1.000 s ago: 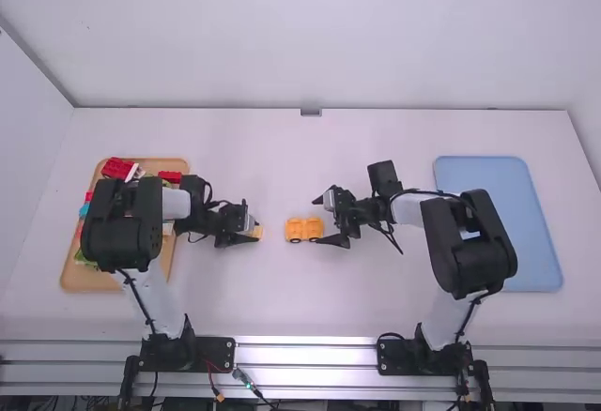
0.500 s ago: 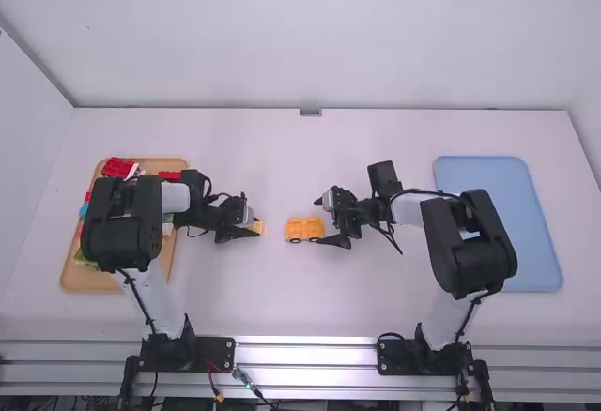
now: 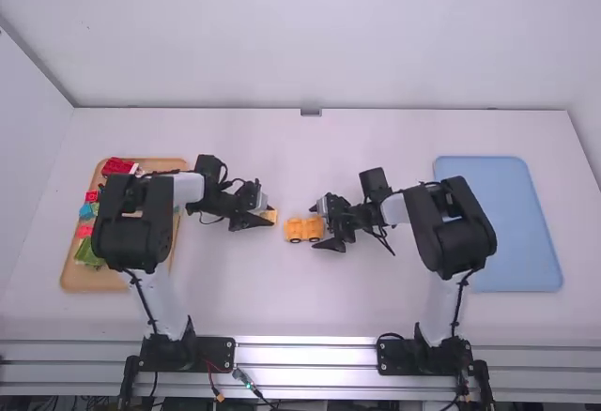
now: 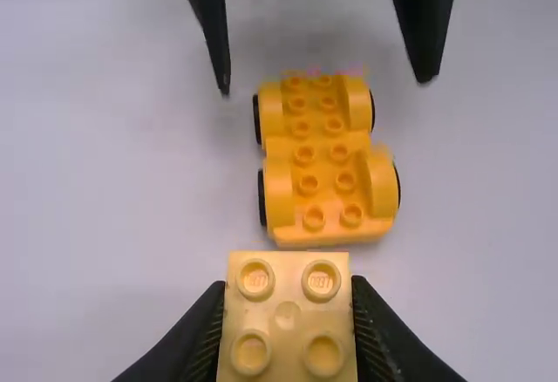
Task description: Assemble lego blocks to make yellow taxi
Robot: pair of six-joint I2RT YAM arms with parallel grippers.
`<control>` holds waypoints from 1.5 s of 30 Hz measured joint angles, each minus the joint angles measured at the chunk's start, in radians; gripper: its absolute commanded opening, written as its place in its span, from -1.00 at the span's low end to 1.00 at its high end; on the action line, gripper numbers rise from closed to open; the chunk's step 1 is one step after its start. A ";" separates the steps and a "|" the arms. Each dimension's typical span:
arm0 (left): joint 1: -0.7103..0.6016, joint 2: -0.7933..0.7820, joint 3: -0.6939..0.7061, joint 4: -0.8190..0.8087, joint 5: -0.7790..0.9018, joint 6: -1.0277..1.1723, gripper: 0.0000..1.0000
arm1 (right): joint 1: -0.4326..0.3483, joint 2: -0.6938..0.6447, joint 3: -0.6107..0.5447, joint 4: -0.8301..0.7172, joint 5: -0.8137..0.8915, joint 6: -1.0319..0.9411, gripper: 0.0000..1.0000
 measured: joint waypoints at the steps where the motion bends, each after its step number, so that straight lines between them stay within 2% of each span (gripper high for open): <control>1: -0.015 -0.004 0.000 0.013 -0.003 -0.022 -0.48 | 0.005 0.013 0.000 0.017 -0.001 0.002 0.89; 5: -0.057 -0.026 -0.001 0.071 -0.008 -0.102 -0.50 | 0.005 0.040 0.000 0.092 0.003 0.045 0.89; 12: -0.193 -0.085 -0.047 0.208 -0.169 -0.318 -0.57 | -0.007 0.076 0.000 0.118 0.009 0.105 0.86; 17: -0.277 -0.090 -0.079 0.258 -0.247 -0.433 -0.65 | -0.003 0.079 0.000 0.116 0.018 0.119 0.72; 25: -0.275 -0.090 -0.113 0.334 -0.275 -0.522 -0.70 | -0.001 0.079 0.000 0.122 0.026 0.129 0.22; 28: -0.275 -0.090 -0.114 0.340 -0.275 -0.526 -0.71 | -0.001 0.079 0.000 0.122 0.024 0.129 0.22; 29: -0.275 -0.090 -0.114 0.340 -0.275 -0.528 -0.73 | -0.001 0.079 0.000 0.122 0.024 0.128 0.22; 31: -0.275 -0.090 -0.114 0.341 -0.275 -0.528 -0.78 | -0.001 0.079 0.000 0.122 0.024 0.128 0.52; 33: -0.272 -0.090 -0.114 0.346 -0.276 -0.529 -0.80 | -0.001 0.079 0.000 0.120 0.025 0.129 0.71; 35: -0.267 -0.095 -0.114 0.349 -0.278 -0.531 -0.81 | -0.001 0.079 0.000 0.125 0.024 0.130 0.99; 45: -0.257 -0.262 -0.121 0.289 -0.312 -0.532 -0.89 | 0.057 0.079 0.000 0.256 0.048 0.219 1.00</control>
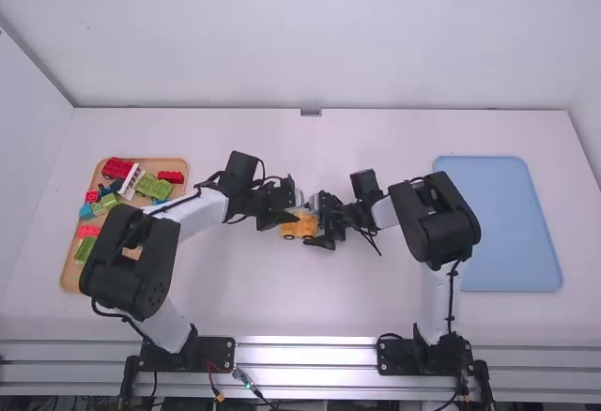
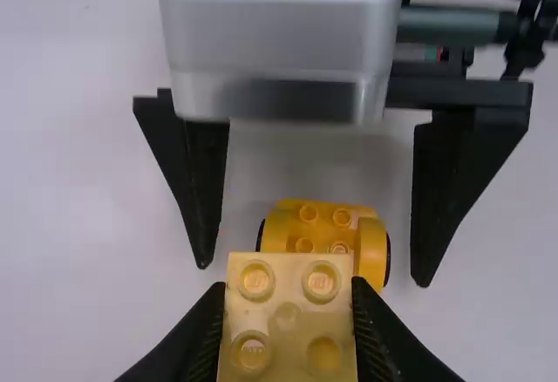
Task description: Assemble lego blocks to make yellow taxi
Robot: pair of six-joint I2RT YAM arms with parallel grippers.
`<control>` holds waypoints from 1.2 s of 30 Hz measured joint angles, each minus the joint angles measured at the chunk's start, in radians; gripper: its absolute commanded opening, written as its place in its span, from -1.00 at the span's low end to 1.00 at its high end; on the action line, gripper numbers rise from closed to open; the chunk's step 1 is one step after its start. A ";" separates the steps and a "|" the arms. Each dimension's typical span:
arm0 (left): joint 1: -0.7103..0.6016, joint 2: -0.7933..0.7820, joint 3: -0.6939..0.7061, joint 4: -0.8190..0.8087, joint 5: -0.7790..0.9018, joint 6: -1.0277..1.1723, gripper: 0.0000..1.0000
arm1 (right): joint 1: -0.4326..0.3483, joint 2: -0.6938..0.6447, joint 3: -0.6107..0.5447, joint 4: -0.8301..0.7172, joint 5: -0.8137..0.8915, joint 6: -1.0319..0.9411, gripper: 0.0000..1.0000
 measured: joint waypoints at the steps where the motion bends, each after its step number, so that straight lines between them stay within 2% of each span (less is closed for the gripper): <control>1: 0.000 -0.002 0.000 -0.011 -0.008 0.001 -0.93 | 0.011 0.000 0.000 0.001 0.015 0.014 0.99; 4: 0.000 -0.002 0.000 -0.055 -0.015 0.022 -0.96 | 0.035 0.000 0.000 0.001 0.051 0.040 0.89; 5: 0.000 -0.002 -0.002 -0.059 -0.014 0.033 -0.96 | 0.044 0.000 0.000 0.001 0.062 0.046 0.77; 6: 0.000 -0.002 -0.002 -0.059 -0.014 0.035 -0.96 | 0.045 0.000 0.000 0.000 0.065 0.048 0.75; 11: 0.026 -0.002 -0.029 -0.025 -0.003 0.057 -0.96 | 0.048 0.000 0.000 -0.003 0.089 0.061 0.26; 13: 0.037 -0.002 -0.046 0.004 0.009 0.057 -0.96 | 0.045 0.000 0.000 -0.004 0.093 0.064 0.22; 23: 0.043 -0.002 -0.212 0.319 0.077 0.007 -0.96 | 0.029 0.000 0.002 -0.034 0.078 0.061 0.19; 36: 0.040 -0.002 -0.235 0.333 0.084 -0.027 -0.96 | 0.004 0.000 0.007 -0.093 0.048 0.000 0.18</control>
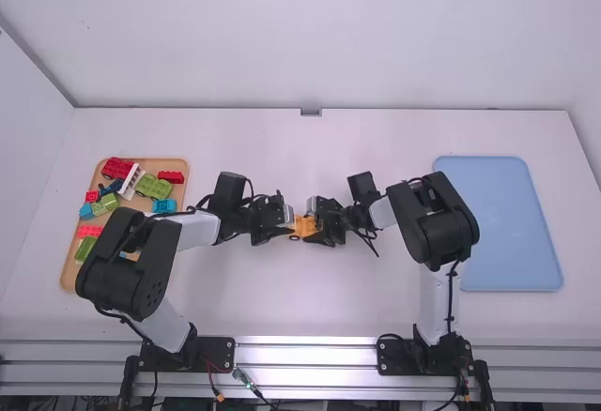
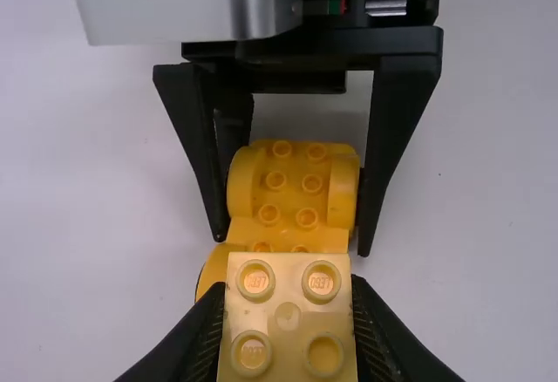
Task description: Assemble lego blocks to make yellow taxi
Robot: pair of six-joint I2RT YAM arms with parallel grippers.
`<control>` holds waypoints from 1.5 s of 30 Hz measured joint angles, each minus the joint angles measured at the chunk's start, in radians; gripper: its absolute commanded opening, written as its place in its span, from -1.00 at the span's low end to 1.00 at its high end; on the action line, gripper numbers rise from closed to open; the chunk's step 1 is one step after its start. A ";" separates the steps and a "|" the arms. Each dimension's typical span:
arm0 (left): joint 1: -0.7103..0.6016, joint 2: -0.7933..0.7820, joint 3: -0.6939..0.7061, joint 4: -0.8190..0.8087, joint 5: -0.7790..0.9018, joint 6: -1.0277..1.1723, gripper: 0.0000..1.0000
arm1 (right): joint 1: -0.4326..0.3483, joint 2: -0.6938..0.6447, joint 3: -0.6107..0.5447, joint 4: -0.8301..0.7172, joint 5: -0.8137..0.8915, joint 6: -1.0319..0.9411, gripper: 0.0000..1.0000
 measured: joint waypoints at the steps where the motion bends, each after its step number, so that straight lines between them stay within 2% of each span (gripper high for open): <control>1: 0.000 0.000 0.000 0.000 0.000 0.000 -0.96 | 0.001 0.000 0.000 0.000 0.000 -0.001 0.19; 13: -0.011 0.046 0.029 0.004 0.000 -0.021 -0.96 | 0.002 0.000 0.000 -0.003 -0.001 -0.019 0.19; 28: -0.028 0.085 0.030 0.084 0.001 -0.021 -0.96 | 0.002 0.000 0.000 -0.004 0.000 -0.023 0.21; 45: -0.032 0.131 0.072 0.022 0.026 0.009 -0.96 | 0.010 0.000 0.002 -0.016 -0.003 -0.031 0.21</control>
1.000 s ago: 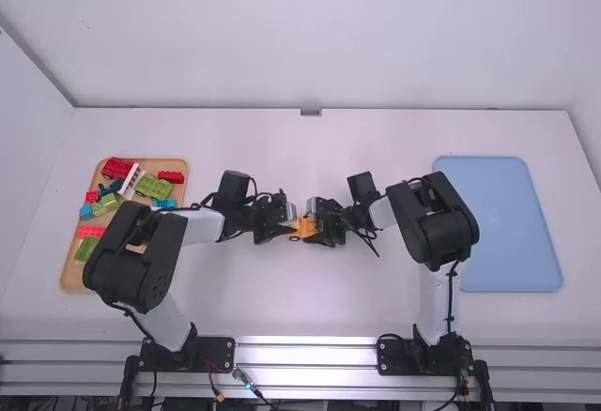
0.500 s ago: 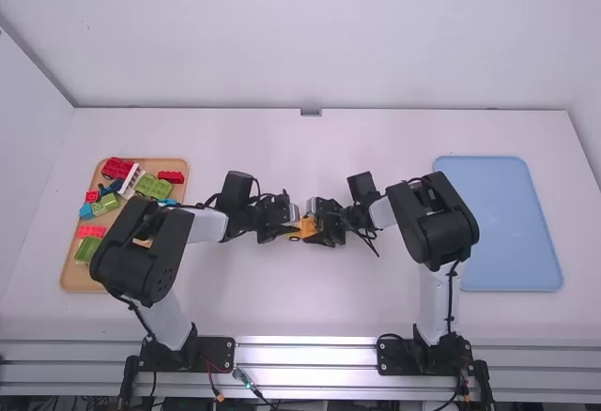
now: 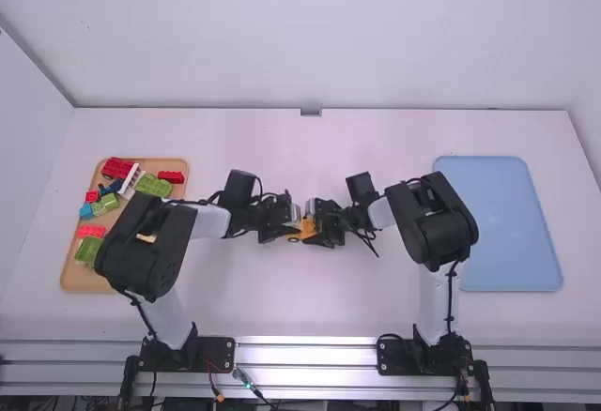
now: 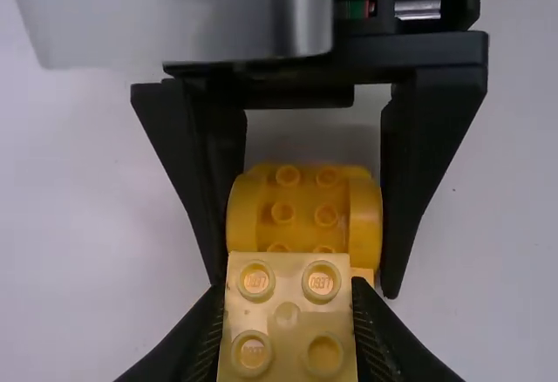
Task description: Assemble lego blocks to make yellow taxi
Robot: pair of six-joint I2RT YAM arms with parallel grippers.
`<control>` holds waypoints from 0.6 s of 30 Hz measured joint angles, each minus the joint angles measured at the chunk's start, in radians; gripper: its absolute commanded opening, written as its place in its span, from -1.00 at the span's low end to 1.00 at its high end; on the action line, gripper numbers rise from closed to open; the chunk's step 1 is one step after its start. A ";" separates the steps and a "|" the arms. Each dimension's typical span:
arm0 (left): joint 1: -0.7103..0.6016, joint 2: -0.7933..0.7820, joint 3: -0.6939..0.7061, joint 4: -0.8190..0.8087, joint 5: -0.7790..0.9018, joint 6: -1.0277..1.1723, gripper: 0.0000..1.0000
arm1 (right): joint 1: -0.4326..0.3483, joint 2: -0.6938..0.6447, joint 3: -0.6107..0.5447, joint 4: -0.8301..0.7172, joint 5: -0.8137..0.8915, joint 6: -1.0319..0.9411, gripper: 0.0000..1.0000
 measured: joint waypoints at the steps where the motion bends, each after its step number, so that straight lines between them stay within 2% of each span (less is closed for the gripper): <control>1: 0.000 0.003 0.000 -0.001 0.000 0.000 -0.96 | 0.000 0.000 0.000 0.000 -0.001 0.000 0.21; 7: 0.000 0.007 0.002 -0.016 0.000 0.003 -0.91 | 0.000 0.000 0.004 -0.019 -0.003 -0.025 0.22; 8: 0.000 0.007 0.002 -0.019 -0.002 0.003 -0.72 | 0.000 0.000 0.004 -0.020 -0.003 -0.027 0.22; 9: -0.001 0.007 0.004 -0.020 -0.003 0.003 -0.34 | 0.000 0.000 0.004 -0.021 -0.002 -0.030 0.24; 12: -0.004 0.007 0.004 -0.020 -0.004 0.005 0.08 | 0.000 0.000 0.005 -0.021 -0.002 -0.033 0.27; 13: -0.004 0.007 0.004 -0.019 -0.005 0.005 0.15 | 0.000 0.000 0.005 -0.022 -0.002 -0.034 0.27; 14: -0.004 0.007 0.004 -0.019 -0.010 0.002 0.33 | 0.000 0.000 0.005 -0.021 -0.002 -0.033 0.30; 18: -0.004 0.007 0.003 0.002 -0.019 0.002 0.36 | 0.000 0.000 0.005 -0.022 -0.003 -0.033 0.32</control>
